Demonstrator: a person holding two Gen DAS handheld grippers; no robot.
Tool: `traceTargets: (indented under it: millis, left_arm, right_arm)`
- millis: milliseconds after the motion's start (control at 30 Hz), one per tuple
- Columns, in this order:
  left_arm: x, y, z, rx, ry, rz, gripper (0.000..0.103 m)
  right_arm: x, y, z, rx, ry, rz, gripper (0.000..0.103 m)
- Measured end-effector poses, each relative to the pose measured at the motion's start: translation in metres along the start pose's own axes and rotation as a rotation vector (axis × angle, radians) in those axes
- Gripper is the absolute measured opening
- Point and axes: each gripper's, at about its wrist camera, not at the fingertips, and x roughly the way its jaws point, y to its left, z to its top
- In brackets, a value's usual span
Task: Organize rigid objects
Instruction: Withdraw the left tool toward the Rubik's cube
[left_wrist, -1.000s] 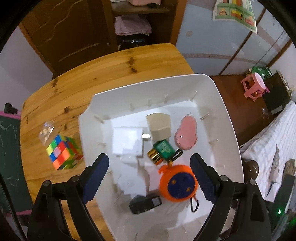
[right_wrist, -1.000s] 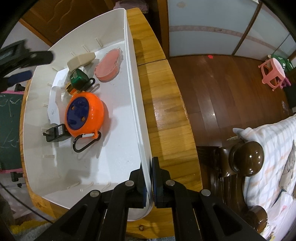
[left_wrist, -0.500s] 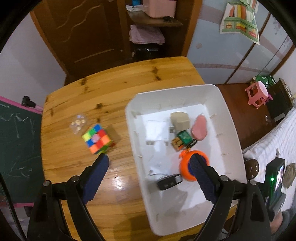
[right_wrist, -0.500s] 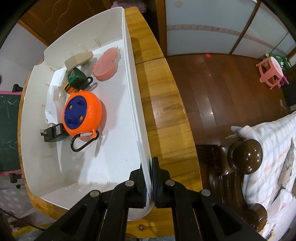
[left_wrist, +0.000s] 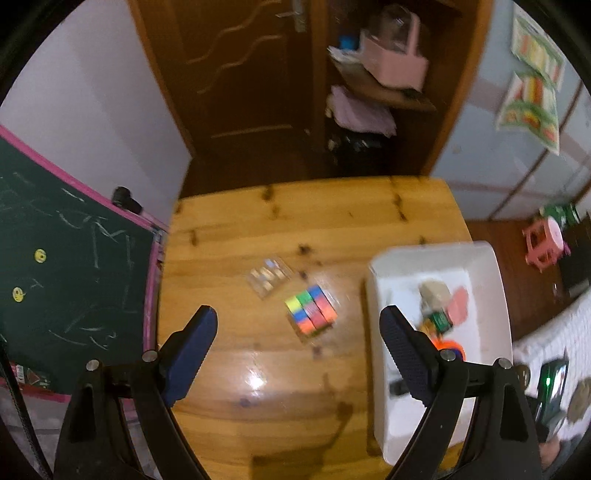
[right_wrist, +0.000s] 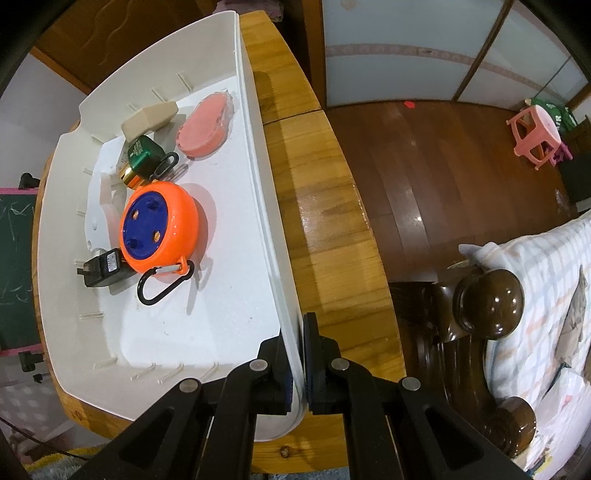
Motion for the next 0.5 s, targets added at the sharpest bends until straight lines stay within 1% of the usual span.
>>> traceTargets:
  millis: [67, 167, 333, 500]
  left_arm:
    - [0.006, 0.008, 0.008, -0.015, 0.006, 0.004, 0.092]
    - [0.026, 0.014, 0.014, -0.04, 0.042, -0.007, 0.095]
    - [0.078, 0.016, 0.013, -0.108, 0.144, -0.037, 0.095]
    - [0.117, 0.014, 0.012, -0.166, 0.209, -0.067, 0.095]
  right_arm:
    - [0.0, 0.0, 0.0, 0.005, 0.001, -0.004, 0.005]
    - [0.0, 0.0, 0.0, 0.015, 0.002, -0.006, 0.005]
    - [-0.001, 0.0, 0.0, 0.03, 0.005, -0.01, 0.006]
    - [0.0, 0.0, 0.0, 0.047, 0.011, -0.012, 0.006]
